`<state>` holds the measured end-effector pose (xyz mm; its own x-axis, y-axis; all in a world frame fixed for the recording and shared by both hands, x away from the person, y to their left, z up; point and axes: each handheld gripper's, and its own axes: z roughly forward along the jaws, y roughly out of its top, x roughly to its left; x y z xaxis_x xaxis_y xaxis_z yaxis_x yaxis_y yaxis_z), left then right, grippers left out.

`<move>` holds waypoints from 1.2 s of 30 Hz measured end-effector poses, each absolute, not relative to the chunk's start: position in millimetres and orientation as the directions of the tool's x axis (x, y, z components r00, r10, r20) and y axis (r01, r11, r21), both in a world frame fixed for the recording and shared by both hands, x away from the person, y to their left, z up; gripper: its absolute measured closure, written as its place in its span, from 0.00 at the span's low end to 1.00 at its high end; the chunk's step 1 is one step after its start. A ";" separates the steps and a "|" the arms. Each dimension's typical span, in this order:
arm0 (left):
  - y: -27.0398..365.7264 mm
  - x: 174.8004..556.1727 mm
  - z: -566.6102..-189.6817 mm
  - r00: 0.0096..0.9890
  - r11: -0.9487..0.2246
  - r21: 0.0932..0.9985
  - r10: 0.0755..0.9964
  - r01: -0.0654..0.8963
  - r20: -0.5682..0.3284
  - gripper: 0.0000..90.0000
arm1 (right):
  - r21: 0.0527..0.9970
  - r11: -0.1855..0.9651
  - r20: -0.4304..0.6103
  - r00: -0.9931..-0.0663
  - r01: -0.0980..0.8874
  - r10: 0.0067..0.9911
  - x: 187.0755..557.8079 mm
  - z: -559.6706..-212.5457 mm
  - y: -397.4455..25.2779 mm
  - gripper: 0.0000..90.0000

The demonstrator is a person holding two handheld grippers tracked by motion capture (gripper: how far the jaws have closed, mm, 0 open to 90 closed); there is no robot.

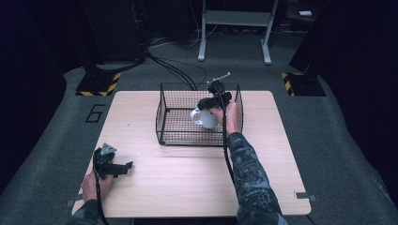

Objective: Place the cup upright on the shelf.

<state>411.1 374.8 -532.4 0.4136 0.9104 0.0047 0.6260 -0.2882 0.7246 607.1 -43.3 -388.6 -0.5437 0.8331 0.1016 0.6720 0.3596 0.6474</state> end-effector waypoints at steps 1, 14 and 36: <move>374.7 411.1 -532.5 0.414 -0.287 0.725 0.910 0.626 0.003 0.00 | 0.646 0.359 0.102 -0.542 0.674 0.834 608.0 -390.2 -42.3 0.07; 374.8 411.1 -532.4 0.414 -0.289 0.724 0.910 0.626 0.005 0.00 | 0.622 0.358 0.110 -0.531 0.696 0.840 618.6 -406.5 -30.9 0.07; 374.8 411.1 -532.4 0.414 -0.288 0.725 0.910 0.626 0.005 0.00 | 0.601 0.413 0.077 -0.564 0.685 0.822 619.1 -414.6 -27.7 0.06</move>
<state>411.1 374.8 -532.4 0.4139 0.9103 0.0048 0.6258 -0.2883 0.7247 619.1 -27.7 -414.6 -0.5636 0.8224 0.0771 0.6846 0.4128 0.6008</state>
